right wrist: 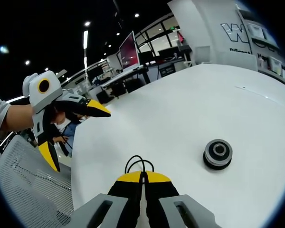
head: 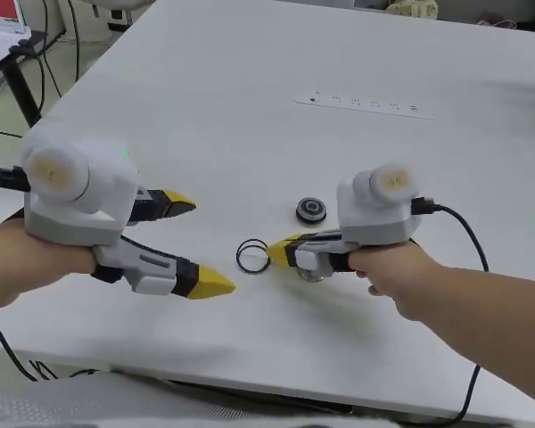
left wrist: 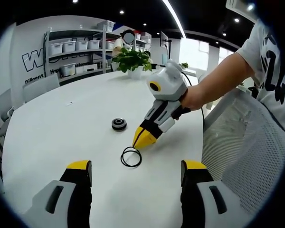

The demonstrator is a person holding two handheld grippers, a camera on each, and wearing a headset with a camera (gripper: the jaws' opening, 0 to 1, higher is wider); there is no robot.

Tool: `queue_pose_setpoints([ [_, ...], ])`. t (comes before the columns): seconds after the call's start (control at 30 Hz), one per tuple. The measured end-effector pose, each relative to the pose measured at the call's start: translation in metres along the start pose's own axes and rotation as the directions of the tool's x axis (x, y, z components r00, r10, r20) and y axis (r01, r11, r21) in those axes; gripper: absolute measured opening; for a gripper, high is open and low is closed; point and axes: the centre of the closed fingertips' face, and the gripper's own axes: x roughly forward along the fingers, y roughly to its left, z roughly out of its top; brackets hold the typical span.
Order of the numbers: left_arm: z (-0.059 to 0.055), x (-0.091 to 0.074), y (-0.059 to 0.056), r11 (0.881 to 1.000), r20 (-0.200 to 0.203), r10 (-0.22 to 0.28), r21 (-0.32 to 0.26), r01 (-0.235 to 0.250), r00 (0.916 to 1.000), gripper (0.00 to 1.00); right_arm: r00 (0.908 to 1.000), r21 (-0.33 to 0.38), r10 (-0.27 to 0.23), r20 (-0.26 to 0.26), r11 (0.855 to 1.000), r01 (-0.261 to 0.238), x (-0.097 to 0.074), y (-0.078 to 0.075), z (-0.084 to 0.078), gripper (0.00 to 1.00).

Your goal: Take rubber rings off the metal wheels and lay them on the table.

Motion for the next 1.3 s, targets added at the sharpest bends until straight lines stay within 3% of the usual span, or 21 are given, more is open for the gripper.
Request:
queue_pose_setpoints([
  [0.43, 0.000, 0.000, -0.001, 1.000, -0.006, -0.002, -0.001, 0.002, 1.0000, 0.74, 0.9999, -0.029, -0.008, 0.007, 1.000, 0.009, -0.003, 0.000, 0.002, 0.06],
  [0.67, 0.003, 0.000, 0.000, 1.000, -0.002, -0.002, 0.002, 0.002, 1.0000, 0.74, 0.9989, -0.007, -0.011, 0.045, 1.000, 0.012, -0.009, -0.001, 0.008, 0.10],
  [0.93, 0.010, 0.001, 0.001, 1.000, 0.007, -0.003, 0.010, 0.003, 1.0000, 0.74, 0.9937, 0.008, -0.008, 0.112, 1.000, 0.007, -0.024, 0.000, 0.022, 0.13],
  [1.3, 0.024, 0.006, 0.005, 1.000, 0.023, -0.007, 0.026, 0.006, 0.9997, 0.74, 0.9885, -0.016, -0.032, 0.148, 0.999, 0.035, -0.047, -0.003, 0.029, 0.18],
])
